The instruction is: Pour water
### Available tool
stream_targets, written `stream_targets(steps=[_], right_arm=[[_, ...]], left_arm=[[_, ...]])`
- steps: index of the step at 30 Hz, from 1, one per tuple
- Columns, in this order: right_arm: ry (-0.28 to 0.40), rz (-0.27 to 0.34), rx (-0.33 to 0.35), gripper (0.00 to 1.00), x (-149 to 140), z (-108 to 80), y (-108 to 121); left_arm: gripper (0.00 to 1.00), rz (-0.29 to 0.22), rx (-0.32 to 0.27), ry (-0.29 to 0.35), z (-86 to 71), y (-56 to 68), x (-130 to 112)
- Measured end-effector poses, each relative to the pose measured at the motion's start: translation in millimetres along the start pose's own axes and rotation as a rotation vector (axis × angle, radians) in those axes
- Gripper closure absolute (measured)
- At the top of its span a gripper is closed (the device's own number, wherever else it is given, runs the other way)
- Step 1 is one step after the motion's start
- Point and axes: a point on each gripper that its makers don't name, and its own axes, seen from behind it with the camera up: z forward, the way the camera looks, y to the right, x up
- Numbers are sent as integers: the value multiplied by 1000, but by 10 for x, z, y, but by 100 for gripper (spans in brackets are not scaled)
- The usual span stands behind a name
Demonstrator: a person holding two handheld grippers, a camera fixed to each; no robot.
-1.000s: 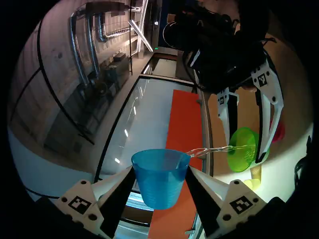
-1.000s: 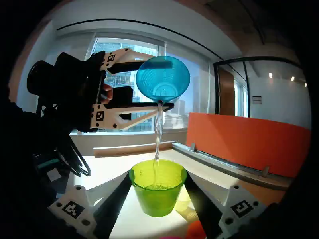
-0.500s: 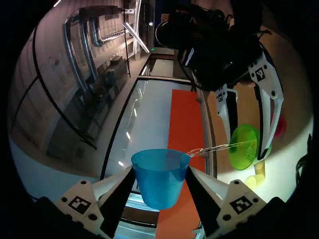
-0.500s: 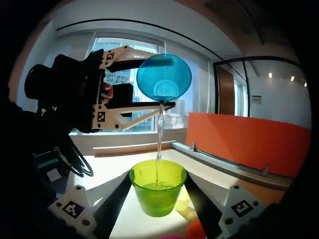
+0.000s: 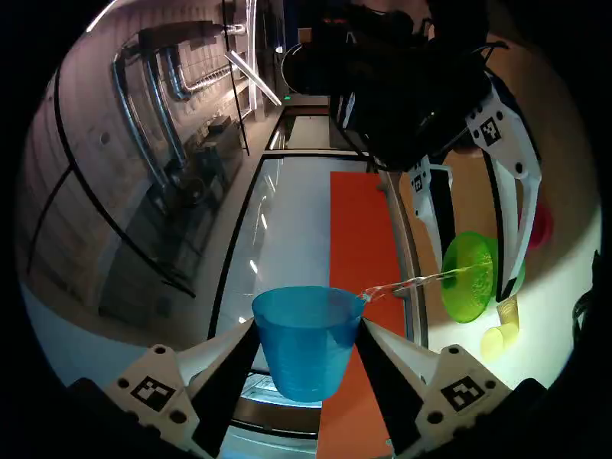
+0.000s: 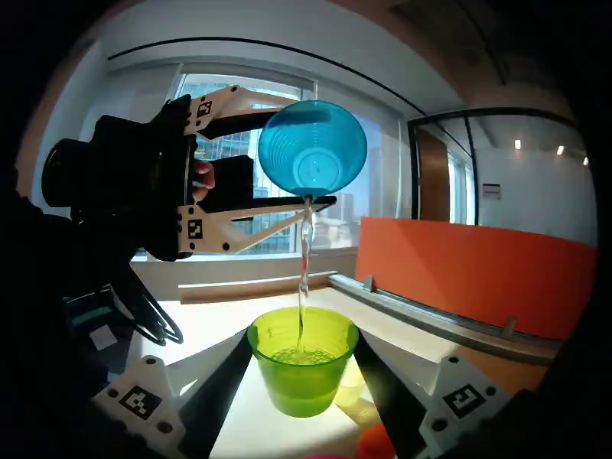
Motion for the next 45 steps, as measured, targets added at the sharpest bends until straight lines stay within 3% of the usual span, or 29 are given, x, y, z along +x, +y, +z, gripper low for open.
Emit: stream_targets(steps=[12,30,38,41,45], right_arm=[[2,1,-2,8,3,-2,24],[6,-1,-6,8,32,-33,19],[6,-1,-6,8,37,-22,10],[9,0,-8,8,52,-17,9],[12,2,-9,8,69,-21,11]], left_arm=[[16,95,5,5,-3,4,60],[16,121,21,9,-53,20,108],[16,65,18,2,-60,-8,55],[16,18,16,-10,-61,-7,4],[16,-88,8,-33,-56,15,-75]])
